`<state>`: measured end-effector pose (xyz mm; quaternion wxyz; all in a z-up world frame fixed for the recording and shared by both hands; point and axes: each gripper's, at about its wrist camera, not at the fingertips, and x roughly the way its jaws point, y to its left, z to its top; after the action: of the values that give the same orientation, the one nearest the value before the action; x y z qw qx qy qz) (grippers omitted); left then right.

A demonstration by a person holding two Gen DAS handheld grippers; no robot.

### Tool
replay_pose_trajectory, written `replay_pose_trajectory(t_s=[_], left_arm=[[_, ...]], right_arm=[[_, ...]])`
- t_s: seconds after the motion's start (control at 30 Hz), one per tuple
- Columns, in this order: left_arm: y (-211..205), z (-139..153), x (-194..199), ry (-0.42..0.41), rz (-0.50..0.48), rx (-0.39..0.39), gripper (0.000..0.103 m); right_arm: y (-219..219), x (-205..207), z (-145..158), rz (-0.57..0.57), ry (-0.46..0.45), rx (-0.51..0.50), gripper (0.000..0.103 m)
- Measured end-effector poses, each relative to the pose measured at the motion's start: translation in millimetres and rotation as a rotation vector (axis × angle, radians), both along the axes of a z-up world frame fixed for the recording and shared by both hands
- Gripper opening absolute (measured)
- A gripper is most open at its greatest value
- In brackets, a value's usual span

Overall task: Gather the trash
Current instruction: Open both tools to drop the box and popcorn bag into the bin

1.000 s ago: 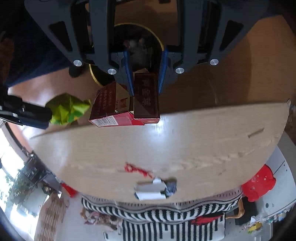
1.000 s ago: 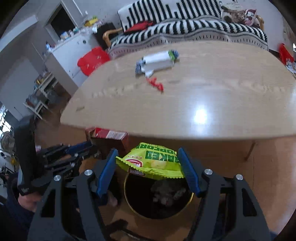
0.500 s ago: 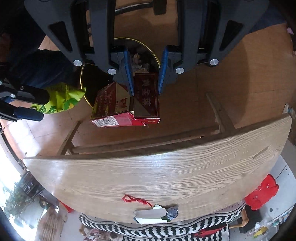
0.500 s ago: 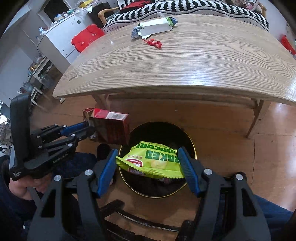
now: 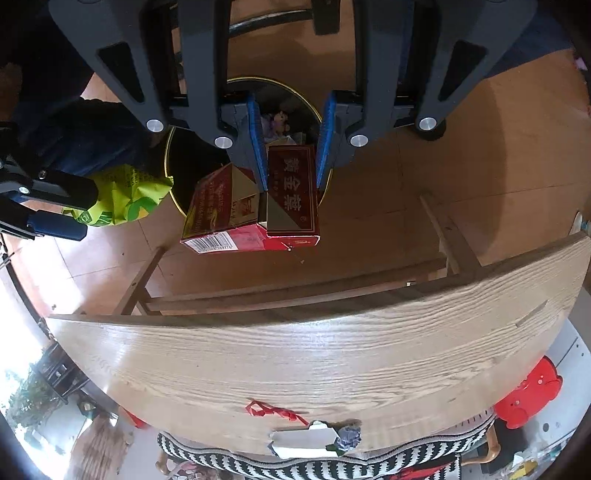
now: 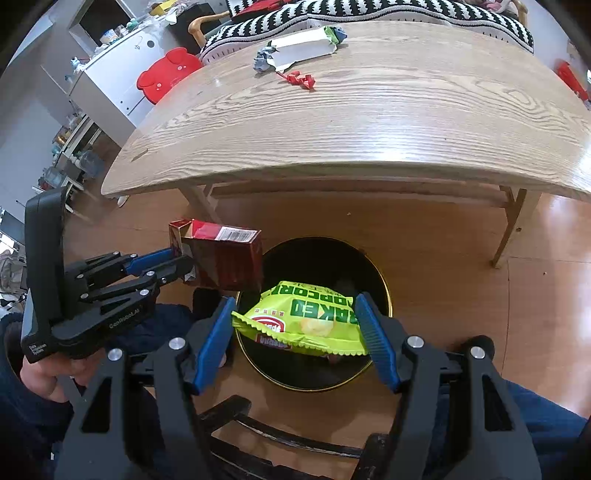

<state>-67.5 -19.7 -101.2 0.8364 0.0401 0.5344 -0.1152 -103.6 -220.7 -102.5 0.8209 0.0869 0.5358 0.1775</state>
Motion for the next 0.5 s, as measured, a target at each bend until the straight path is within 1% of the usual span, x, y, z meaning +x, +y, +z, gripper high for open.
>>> replay_pose_trajectory(t_s=[0.17, 0.33, 0.37, 0.4, 0.43, 0.47, 0.5], left_arm=[[-1.6, -3.5, 3.1, 0.021, 0.007, -0.012, 0.025], [-6.1, -3.8, 4.7, 0.008, 0.007, 0.016, 0.025], [-6.8, -3.3, 4.7, 0.005, 0.006, 0.018, 0.027], [-8.0, -3.4, 5.1, 0.005, 0.003, 0.020, 0.034], [-8.1, -3.3, 4.9, 0.006, 0.002, 0.020, 0.042], [-8.8, -3.0, 4.3, 0.004, 0.004, 0.019, 0.060], [-9.1, -2.2, 3.7, -0.002, 0.006, 0.017, 0.064]], right_arm=[[0.7, 0.9, -0.4, 0.005, 0.005, 0.010, 0.066], [1.7, 0.3, 1.1, 0.000, 0.006, 0.017, 0.067], [0.0, 0.9, 0.6, -0.004, 0.012, 0.032, 0.068], [-0.9, 1.2, 0.5, -0.008, 0.019, 0.048, 0.075], [-2.8, 1.6, 1.0, -0.016, 0.023, 0.066, 0.079], [-4.3, 1.9, 1.6, -0.021, 0.020, 0.069, 0.082], [-4.5, 2.5, 2.4, -0.024, 0.016, 0.068, 0.082]])
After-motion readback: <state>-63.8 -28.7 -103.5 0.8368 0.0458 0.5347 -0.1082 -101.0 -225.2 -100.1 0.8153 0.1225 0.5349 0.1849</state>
